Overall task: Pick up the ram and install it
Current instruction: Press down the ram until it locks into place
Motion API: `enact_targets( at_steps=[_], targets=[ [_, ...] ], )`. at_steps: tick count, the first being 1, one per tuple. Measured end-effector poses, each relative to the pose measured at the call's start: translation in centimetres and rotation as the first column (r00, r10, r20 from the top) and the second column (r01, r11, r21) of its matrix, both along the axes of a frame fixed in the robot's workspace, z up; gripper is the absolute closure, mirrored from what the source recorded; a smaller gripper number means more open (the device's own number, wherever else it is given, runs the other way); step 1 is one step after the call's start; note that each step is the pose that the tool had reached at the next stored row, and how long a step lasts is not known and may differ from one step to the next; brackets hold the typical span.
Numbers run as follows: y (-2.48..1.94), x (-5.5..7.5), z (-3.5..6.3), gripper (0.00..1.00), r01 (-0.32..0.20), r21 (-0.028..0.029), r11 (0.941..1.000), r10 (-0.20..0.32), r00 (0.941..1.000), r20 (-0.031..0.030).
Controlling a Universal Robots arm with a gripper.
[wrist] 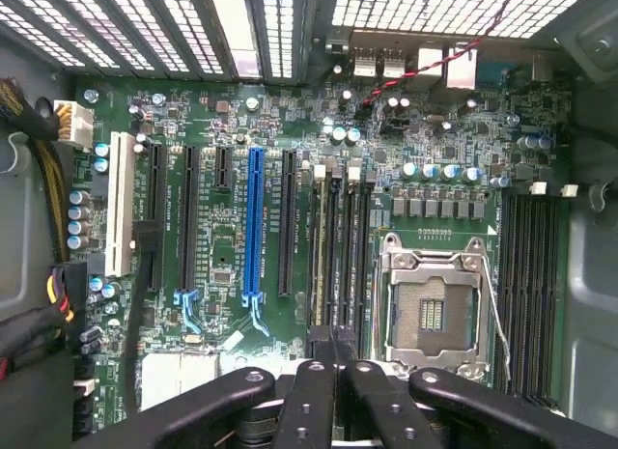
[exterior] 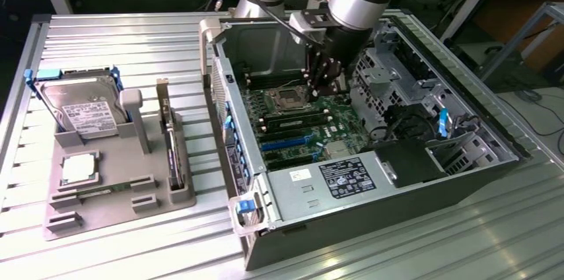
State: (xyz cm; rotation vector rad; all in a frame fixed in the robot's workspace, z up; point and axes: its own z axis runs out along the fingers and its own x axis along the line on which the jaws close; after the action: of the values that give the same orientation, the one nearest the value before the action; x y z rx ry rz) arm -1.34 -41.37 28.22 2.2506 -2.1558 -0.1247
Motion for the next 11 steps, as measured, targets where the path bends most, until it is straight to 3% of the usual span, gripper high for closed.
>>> enact_targets(
  at_steps=[3, 4, 6, 11],
  targets=[
    [0.0, 0.0, 0.0, 0.9, 0.001, -0.0004, 1.0, -0.001, 1.0, 0.0],
    [0.0, 0.7, 0.0, 0.9, 0.002, 0.0032, 1.0, -0.002, 1.0, 0.0016],
    [0.0, 1.7, -0.52, 0.9, 0.002, 0.0034, 1.0, -0.002, 1.0, 0.0034],
    [0.01, 2.6, -1.88, 0.9, 0.004, 0.0035, 1.0, -0.004, 1.0, 0.0034]
  ],
)
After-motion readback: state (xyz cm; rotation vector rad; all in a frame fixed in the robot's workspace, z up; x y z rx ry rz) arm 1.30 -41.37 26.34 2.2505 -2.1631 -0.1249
